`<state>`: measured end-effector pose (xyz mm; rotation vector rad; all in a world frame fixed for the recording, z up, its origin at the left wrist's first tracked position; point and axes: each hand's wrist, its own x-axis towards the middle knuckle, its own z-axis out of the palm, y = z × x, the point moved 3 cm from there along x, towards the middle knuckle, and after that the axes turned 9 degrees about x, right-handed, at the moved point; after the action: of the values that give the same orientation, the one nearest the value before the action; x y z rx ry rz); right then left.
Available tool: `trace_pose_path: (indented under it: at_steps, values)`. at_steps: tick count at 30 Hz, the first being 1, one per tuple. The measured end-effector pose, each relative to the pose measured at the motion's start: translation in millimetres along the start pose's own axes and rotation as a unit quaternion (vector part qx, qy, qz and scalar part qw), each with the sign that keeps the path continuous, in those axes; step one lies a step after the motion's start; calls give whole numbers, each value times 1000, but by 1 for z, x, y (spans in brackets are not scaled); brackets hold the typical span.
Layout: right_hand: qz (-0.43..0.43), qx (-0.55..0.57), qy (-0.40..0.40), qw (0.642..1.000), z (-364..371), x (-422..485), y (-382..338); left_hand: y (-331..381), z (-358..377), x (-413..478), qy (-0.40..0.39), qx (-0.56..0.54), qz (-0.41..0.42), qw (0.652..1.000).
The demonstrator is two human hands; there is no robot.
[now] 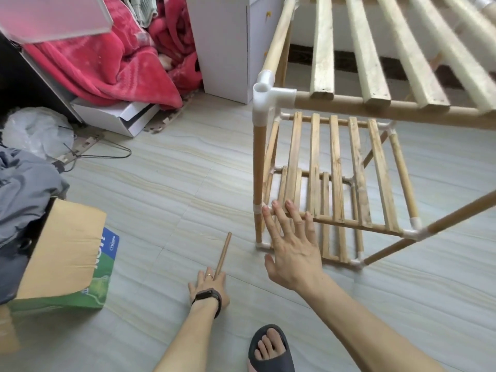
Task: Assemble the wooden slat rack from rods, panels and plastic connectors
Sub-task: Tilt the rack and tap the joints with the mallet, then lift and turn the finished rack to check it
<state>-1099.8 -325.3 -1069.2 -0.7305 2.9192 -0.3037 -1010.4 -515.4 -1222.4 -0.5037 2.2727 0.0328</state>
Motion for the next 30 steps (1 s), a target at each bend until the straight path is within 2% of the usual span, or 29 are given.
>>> trace_pose_path:
  at_steps: [4, 6, 8, 10, 13, 16, 18, 21, 23, 24, 25, 27, 29, 30]
  values:
    - [0, 14, -64, 998, -17, 3, 2, -2, -67, -21, 48, -112, 20, 992]
    - [-9, 29, -97, 995, -30, 2, 3, -1, -111, -39, 90, -190, 44, 977]
    - [-12, 63, -128, 990, -51, 2, 1, 0, -157, -60, 134, -292, 70, 944]
    - [-9, 107, -125, 986, -82, -3, -2, 2, -209, -89, 185, -388, 114, 896]
    - [-33, 135, -56, 989, -144, -16, 0, 8, -287, -140, 240, -496, 177, 815]
    - [-95, 124, 34, 987, -216, -42, 8, 12, -350, -191, 236, -567, 228, 756]
    - [-147, 140, 109, 973, -265, -63, 16, 17, -380, -217, 227, -579, 248, 742]
    - [-174, 144, 291, 930, -325, -88, 45, 33, -414, -232, 230, -538, 253, 771]
    - [-94, 155, 401, 898, -352, -91, 80, 45, -429, -232, 226, -491, 238, 807]
    - [-19, 163, 429, 888, -360, -89, 100, 51, -432, -230, 223, -469, 224, 825]
    - [73, 178, 424, 885, -364, -84, 120, 57, -431, -228, 217, -450, 209, 841]
    - [234, 277, 332, 871, -361, -75, 151, 71, -422, -220, 200, -447, 190, 851]
    - [296, 378, 235, 845, -349, -68, 167, 83, -411, -212, 198, -485, 184, 832]
    - [306, 397, 213, 839, -342, -65, 175, 88, -407, -210, 204, -494, 184, 825]
